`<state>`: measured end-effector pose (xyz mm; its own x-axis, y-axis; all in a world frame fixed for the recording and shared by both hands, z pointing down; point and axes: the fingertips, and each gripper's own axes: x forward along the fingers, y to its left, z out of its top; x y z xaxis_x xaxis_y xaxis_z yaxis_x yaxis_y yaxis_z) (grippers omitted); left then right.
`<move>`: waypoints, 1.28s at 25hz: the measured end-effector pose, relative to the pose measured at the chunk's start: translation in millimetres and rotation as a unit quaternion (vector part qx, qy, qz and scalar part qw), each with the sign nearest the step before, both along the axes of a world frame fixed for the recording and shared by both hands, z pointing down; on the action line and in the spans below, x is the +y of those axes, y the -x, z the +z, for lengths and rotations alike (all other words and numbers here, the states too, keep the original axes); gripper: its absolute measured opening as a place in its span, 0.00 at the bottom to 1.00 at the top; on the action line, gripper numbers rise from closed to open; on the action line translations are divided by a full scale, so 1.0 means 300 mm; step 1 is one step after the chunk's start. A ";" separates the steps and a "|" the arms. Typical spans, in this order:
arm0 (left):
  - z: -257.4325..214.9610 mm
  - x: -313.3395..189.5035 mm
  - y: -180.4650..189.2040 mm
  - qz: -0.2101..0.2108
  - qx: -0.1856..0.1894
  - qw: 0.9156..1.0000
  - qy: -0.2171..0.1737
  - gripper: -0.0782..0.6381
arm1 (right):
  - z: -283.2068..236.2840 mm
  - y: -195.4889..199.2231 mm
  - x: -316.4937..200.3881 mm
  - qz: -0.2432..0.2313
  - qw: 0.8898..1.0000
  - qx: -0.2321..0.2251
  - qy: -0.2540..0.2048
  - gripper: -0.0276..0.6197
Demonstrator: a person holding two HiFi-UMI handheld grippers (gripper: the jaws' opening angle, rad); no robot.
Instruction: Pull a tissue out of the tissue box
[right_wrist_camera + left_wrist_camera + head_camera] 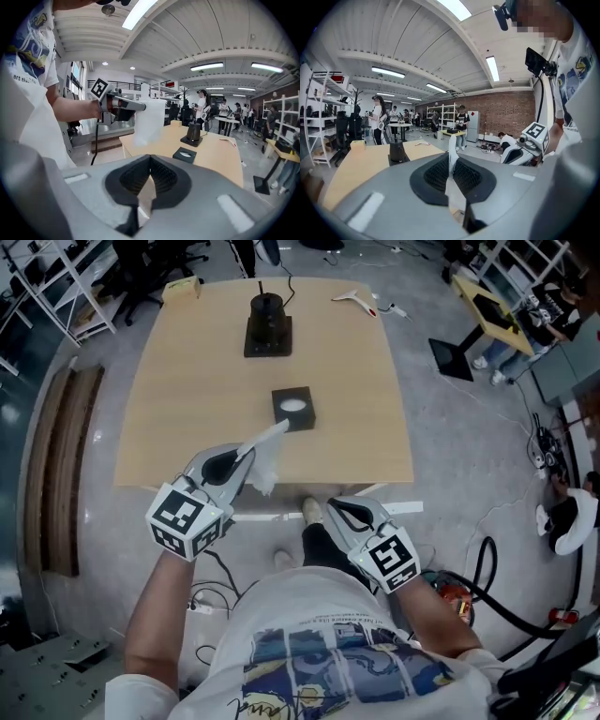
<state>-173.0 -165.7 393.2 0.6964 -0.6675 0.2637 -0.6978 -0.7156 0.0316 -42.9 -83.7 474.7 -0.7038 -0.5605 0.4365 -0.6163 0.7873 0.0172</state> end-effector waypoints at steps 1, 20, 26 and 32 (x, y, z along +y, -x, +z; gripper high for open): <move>-0.010 0.024 0.008 -0.001 0.001 1.000 -0.003 0.12 | -0.003 0.007 0.013 -0.003 1.000 -0.001 -0.003 0.04; -0.173 0.285 0.022 0.008 0.028 0.999 -0.025 0.12 | -0.080 0.058 0.100 -0.018 0.999 -0.006 -0.031 0.04; -0.197 0.290 -0.017 0.029 0.033 0.998 -0.035 0.12 | -0.079 0.050 0.081 -0.013 0.999 -0.002 -0.035 0.04; -0.223 0.282 -0.038 0.047 0.035 0.997 -0.041 0.12 | -0.073 0.042 0.066 -0.010 0.999 0.004 -0.037 0.04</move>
<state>-161.6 -81.1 326.4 0.7716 -0.6158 0.1595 -0.6259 -0.7798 0.0171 -55.4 -63.9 452.8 -0.7121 -0.5775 0.3993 -0.6002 0.7958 0.0804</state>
